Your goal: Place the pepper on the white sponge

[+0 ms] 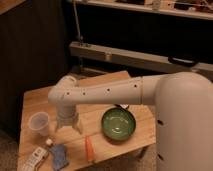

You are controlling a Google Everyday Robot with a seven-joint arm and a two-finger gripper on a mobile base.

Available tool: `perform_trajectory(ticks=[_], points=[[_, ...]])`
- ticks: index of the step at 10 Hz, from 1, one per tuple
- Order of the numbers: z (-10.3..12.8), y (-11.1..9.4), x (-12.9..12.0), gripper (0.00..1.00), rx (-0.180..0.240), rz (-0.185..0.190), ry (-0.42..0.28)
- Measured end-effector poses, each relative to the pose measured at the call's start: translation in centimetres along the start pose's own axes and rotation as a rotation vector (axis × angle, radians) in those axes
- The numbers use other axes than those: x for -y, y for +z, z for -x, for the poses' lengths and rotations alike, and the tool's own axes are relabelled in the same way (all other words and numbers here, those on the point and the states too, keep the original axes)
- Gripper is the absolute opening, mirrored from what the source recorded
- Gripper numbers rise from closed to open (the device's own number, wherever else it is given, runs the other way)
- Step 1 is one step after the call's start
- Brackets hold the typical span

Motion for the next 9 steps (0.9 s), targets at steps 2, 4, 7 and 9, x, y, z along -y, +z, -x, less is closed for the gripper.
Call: perform_trajectory(ticks=[2, 4, 7, 9], points=[[0.4, -1.9, -1.8, 0.70, 0.044, 0.021, -0.042], [1.7, -1.3, -2.4, 0.70, 0.103, 0.020, -0.063], [5.1, 2.2, -4.9, 0.70, 0.152, 0.058, -0.106], [6.6, 3.5, -6.4, 0.70, 0.162, 0.077, -0.133]])
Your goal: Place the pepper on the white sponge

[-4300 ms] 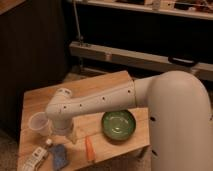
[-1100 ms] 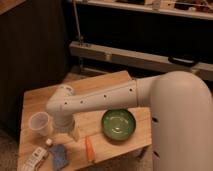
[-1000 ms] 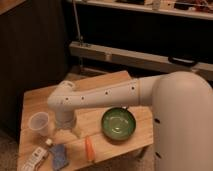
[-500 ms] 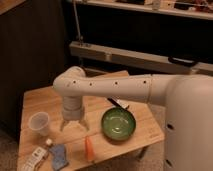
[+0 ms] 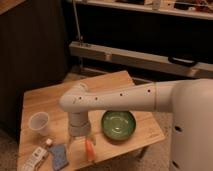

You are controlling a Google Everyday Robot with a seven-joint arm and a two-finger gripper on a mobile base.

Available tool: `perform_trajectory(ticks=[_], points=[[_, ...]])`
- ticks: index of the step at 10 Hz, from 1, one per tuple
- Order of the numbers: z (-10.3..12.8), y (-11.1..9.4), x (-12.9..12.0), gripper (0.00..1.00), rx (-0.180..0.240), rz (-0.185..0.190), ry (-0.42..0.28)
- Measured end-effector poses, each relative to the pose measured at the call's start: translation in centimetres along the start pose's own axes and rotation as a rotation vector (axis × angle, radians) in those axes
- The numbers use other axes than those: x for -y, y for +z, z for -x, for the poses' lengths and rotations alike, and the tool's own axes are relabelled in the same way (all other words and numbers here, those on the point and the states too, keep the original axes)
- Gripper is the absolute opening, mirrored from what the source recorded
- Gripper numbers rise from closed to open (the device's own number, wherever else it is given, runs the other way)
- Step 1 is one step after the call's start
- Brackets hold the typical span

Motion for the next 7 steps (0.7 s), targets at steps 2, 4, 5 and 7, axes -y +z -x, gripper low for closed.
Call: perform_trajectory(ticks=[2, 4, 5, 7], points=[[0.5, 1.0, -0.4, 0.70, 0.011, 0.024, -0.025], [1.1, 2.4, -0.6, 0.70, 0.029, 0.051, -0.046], [1.4, 3.2, -0.7, 0.70, 0.036, 0.063, -0.052], [1.9, 4.5, -0.9, 0.70, 0.044, 0.086, -0.060]])
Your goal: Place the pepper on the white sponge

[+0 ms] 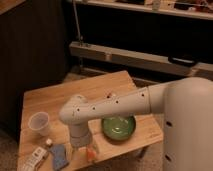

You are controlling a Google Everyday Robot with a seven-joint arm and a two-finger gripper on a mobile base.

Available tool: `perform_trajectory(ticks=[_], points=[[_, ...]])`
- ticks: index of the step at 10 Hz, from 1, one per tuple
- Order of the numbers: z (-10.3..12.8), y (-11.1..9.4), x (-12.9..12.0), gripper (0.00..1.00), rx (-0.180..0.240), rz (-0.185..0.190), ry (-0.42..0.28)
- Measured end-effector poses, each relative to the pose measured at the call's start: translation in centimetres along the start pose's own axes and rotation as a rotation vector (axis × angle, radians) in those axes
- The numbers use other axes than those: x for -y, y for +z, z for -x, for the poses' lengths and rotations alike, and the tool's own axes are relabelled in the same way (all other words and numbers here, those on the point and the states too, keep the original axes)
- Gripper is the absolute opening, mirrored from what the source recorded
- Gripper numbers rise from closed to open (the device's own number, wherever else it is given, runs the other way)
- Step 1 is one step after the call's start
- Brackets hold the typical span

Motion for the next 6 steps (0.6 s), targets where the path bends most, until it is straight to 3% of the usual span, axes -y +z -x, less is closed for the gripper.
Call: perform_trajectory(ticks=[2, 6], points=[[0.3, 0.9, -0.8, 0.70, -0.014, 0.015, 0.018], [-0.7, 1.0, -1.7, 0.70, -0.116, 0.023, 0.053]])
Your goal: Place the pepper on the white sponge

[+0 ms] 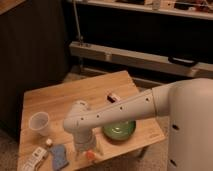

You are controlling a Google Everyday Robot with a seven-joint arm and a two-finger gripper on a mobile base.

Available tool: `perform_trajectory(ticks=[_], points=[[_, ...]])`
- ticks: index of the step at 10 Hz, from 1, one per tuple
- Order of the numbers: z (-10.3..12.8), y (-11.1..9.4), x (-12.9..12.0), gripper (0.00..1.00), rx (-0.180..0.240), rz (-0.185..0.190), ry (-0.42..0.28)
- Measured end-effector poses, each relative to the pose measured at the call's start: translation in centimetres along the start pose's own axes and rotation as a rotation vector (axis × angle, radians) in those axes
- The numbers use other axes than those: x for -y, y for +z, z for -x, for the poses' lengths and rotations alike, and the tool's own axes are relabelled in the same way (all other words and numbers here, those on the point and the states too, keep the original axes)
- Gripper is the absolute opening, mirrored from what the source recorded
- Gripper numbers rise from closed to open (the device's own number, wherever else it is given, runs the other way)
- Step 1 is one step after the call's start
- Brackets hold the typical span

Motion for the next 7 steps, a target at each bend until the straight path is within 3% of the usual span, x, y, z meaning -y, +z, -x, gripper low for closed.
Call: perform_trajectory(ticks=[3, 7], points=[[-1.8, 0.6, -0.1, 0.70, -0.041, -0.009, 0.005], [-3.9, 2.4, 0.5, 0.70, -0.053, -0.032, 0.001]])
